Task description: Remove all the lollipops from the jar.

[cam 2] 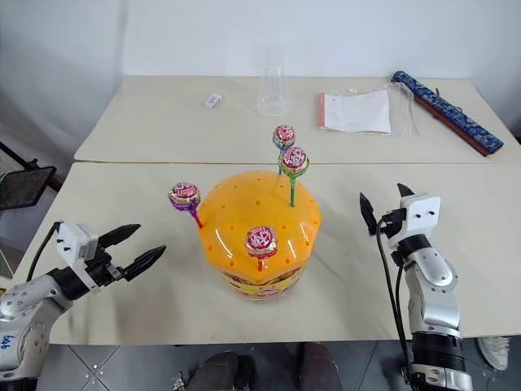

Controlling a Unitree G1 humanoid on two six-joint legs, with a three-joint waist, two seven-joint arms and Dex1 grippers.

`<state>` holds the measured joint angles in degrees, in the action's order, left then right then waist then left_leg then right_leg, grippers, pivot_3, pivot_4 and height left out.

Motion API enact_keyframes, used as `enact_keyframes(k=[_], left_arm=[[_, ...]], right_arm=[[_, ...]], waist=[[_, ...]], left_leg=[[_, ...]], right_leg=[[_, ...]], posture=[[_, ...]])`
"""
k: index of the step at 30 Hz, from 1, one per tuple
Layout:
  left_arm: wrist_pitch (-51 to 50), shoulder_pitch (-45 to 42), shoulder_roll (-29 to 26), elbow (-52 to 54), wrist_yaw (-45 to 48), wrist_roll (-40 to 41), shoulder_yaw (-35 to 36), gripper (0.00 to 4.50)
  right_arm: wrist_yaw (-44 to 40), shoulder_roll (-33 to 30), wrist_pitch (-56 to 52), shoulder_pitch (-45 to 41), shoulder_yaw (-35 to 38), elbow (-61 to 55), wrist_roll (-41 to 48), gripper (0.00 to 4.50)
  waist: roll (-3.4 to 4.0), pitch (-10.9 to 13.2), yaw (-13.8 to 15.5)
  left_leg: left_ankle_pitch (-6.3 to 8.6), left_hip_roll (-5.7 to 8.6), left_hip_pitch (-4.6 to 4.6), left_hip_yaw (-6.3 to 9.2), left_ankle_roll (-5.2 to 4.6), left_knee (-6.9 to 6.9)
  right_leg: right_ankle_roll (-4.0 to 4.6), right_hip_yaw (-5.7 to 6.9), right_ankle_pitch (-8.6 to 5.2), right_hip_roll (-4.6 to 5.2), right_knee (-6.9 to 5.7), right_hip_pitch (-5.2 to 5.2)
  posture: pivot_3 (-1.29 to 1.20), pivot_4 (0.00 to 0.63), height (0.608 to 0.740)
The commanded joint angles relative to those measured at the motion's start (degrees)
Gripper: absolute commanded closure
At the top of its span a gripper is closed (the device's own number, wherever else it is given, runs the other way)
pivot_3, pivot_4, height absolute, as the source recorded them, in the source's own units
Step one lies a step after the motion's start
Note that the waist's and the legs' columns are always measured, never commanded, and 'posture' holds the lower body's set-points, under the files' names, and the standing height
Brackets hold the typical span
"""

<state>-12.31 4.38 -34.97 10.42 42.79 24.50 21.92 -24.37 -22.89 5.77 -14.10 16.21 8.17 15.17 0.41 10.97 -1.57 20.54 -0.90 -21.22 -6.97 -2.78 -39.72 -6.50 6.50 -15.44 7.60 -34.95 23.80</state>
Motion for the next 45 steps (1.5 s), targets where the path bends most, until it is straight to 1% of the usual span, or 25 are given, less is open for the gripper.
enact_keyframes(k=[1,3,5,7,9,10,12,14,16,18,19,21,23,26,28,30,32,35,37,41,45], left_arm=[[4.6,-2.3,-1.6,-3.6,0.9,-2.5,0.0,0.04],[3.3,-4.4,-2.1,-4.5,3.2,0.4,0.1,0.04],[2.7,-7.1,-3.4,-5.3,5.2,1.7,0.0,0.04],[-0.9,-9.9,-5.5,-6.4,8.8,5.5,0.7,0.04],[-5.7,-12.3,-9.9,-8.0,16.5,10.9,1.7,0.04],[-7.1,-13.0,-11.4,-8.8,19.0,12.3,1.8,0.04],[-10.0,-13.1,-15.2,-9.5,25.3,14.8,1.6,0.04],[-16.0,-12.6,-21.3,-10.1,33.1,18.9,2.8,0.04],[-21.1,-12.1,-26.3,-11.7,38.4,22.0,5.4,0.04],[-23.7,-12.3,-29.0,-14.3,41.2,23.1,6.5,0.04],[-21.3,-13.9,-28.4,-18.0,40.9,21.5,6.2,0.04],[-17.9,-17.0,-26.1,-23.7,39.4,19.5,5.9,0.04],[-16.7,-19.3,-24.1,-25.8,38.3,19.2,5.7,0.04],[-18.2,-21.3,-20.2,-21.9,36.9,21.8,5.2,0.04],[-20.0,-21.6,-18.7,-19.2,35.9,23.3,5.4,0.04],[-22.3,-22.5,-17.3,-14.4,35.3,26.0,4.8,0.04],[-25.1,-23.8,-16.5,-8.7,34.6,29.0,3.6,0.04],[-29.0,-24.9,-16.3,-5.0,34.4,32.4,2.3,0.04],[-28.6,-27.7,-14.5,-3.2,33.8,32.7,0.0,0.04],[-28.2,-32.8,-11.7,-1.0,33.5,33.0,-3.5,0.04],[-28.3,-36.7,-9.3,0.8,34.1,32.5,-7.9,0.04]], right_arm=[[-2.0,0.0,1.6,-1.4,1.4,-0.1,3.0,0.0],[-8.0,-0.4,3.2,-1.2,1.1,-1.1,6.9,0.0],[-16.1,-2.3,2.0,1.2,1.6,-5.8,13.1,0.0],[-24.4,-4.5,2.8,3.8,3.3,-10.6,19.4,0.0],[-32.6,-9.0,-2.6,7.0,5.3,-17.5,28.6,0.0],[-34.7,-10.5,-5.0,7.8,5.7,-19.6,31.7,0.0],[-38.7,-13.6,-7.4,9.9,6.7,-23.0,35.0,0.0],[-46.8,-18.2,-9.9,15.1,10.1,-27.9,39.5,0.0],[-51.3,-21.9,-12.9,19.7,14.4,-32.0,43.6,0.0],[-52.3,-23.8,-15.5,22.0,17.4,-34.5,47.1,0.0],[-51.8,-23.8,-16.5,23.2,18.2,-36.7,48.9,0.0],[-51.6,-22.3,-16.3,24.7,17.7,-40.8,49.5,0.0],[-51.9,-21.0,-15.3,24.8,16.4,-43.4,48.8,0.0],[-46.4,-18.3,-14.7,21.3,14.0,-46.5,49.2,0.0],[-44.8,-17.4,-14.7,19.7,13.3,-47.7,49.1,0.0],[-41.0,-16.1,-15.0,18.4,12.6,-50.0,50.3,0.0],[-38.3,-15.5,-15.5,18.3,11.8,-52.9,51.5,0.0],[-35.9,-14.3,-14.9,18.5,10.8,-54.8,50.7,0.0],[-34.8,-13.3,-14.0,18.9,10.7,-55.3,49.0,0.0],[-34.7,-13.0,-13.0,21.3,12.2,-56.0,47.4,0.0],[-35.0,-14.9,-12.9,24.9,18.6,-56.1,49.2,0.0]], waist=[[0.0,0.0,0.0],[0.01,0.0,0.0],[0.01,0.0,0.1],[0.04,0.0,0.6],[0.06,0.0,0.8],[0.06,0.0,0.8],[0.05,0.0,0.7],[0.06,0.0,0.6],[0.06,0.0,0.9],[0.08,0.1,0.8],[0.08,0.1,0.9],[0.16,0.0,1.3],[0.17,0.0,1.5],[0.02,0.0,1.7],[-0.01,0.0,1.7],[-0.05,0.0,1.7],[-0.06,0.0,1.7],[-0.06,0.0,1.6],[-0.06,0.0,1.6],[-0.08,0.0,1.8],[-0.07,0.0,2.2]], left_leg=[[0.0,-0.01,0.0,0.0,0.0,0.0],[0.0,-0.02,0.0,-0.01,0.0,0.01],[0.0,-0.02,-0.02,0.0,0.0,0.02],[0.01,0.01,-0.06,0.09,-0.03,0.02],[0.04,0.01,-0.06,0.1,-0.08,0.02],[0.05,0.02,-0.07,0.09,-0.1,0.02],[0.07,0.02,0.04,0.07,-0.12,0.01],[0.07,-0.03,0.06,0.07,-0.12,0.02],[0.11,-0.13,0.05,0.12,-0.04,0.06],[0.13,-0.14,0.02,0.09,-0.01,0.06],[0.13,-0.13,0.04,0.06,-0.01,0.05],[0.13,-0.12,0.16,0.03,-0.01,0.05],[0.13,-0.13,0.18,0.03,0.02,0.05],[0.16,-0.11,0.11,0.06,0.06,0.01],[0.17,-0.05,0.05,0.07,0.07,-0.03],[0.18,-0.03,0.03,0.1,0.08,-0.02],[0.19,-0.02,0.01,0.14,0.08,-0.02],[0.19,0.02,0.02,0.14,0.08,-0.02],[0.18,0.03,0.04,0.11,0.06,-0.05],[0.13,0.04,0.02,0.04,-0.03,-0.27],[0.11,0.08,0.03,-0.01,-0.06,-0.29]], right_leg=[[0.0,0.01,0.0,-0.01,0.0,0.01],[0.01,0.04,-0.01,-0.04,0.0,0.01],[0.01,0.04,0.0,-0.04,0.0,0.01],[0.0,0.1,0.0,-0.01,-0.01,0.01],[-0.01,0.13,0.01,-0.02,0.02,0.0],[-0.01,0.15,0.01,-0.01,0.02,0.0],[-0.02,0.22,0.01,-0.01,0.08,-0.1],[-0.02,0.21,0.01,0.0,0.2,-0.17],[-0.01,0.21,0.0,-0.02,0.23,-0.15],[0.02,0.23,-0.01,-0.06,0.26,-0.12],[0.02,0.27,-0.01,-0.06,0.25,-0.13],[0.02,0.29,-0.01,-0.04,0.29,-0.21],[0.02,0.19,-0.01,0.06,0.3,-0.21],[0.02,0.1,-0.01,0.08,0.2,-0.16],[0.0,0.11,0.0,0.09,0.15,-0.12],[-0.01,0.12,0.01,0.08,0.14,-0.1],[-0.01,0.15,0.01,0.04,0.13,-0.1],[-0.01,0.15,0.01,-0.05,0.12,-0.11],[-0.01,0.15,0.01,-0.1,0.12,-0.13],[-0.01,0.17,0.01,-0.16,0.12,-0.21],[-0.03,0.15,0.02,-0.16,0.09,-0.21]], posture=[[0.0,0.15,0.74],[0.0,0.15,0.74],[0.0,0.15,0.74],[0.0,0.15,0.74],[0.0,0.15,0.74],[0.0,0.15,0.74],[0.0,0.15,0.74],[0.0,0.15,0.74],[0.0,0.15,0.74],[0.0,0.15,0.74],[0.0,0.15,0.74],[0.0,0.15,0.74],[0.0,0.15,0.74],[0.0,0.15,0.74],[0.0,0.15,0.74],[0.0,0.15,0.74],[0.0,0.15,0.74],[0.0,0.15,0.74],[0.0,0.15,0.74],[0.0,0.15,0.74],[0.0,0.15,0.74]])
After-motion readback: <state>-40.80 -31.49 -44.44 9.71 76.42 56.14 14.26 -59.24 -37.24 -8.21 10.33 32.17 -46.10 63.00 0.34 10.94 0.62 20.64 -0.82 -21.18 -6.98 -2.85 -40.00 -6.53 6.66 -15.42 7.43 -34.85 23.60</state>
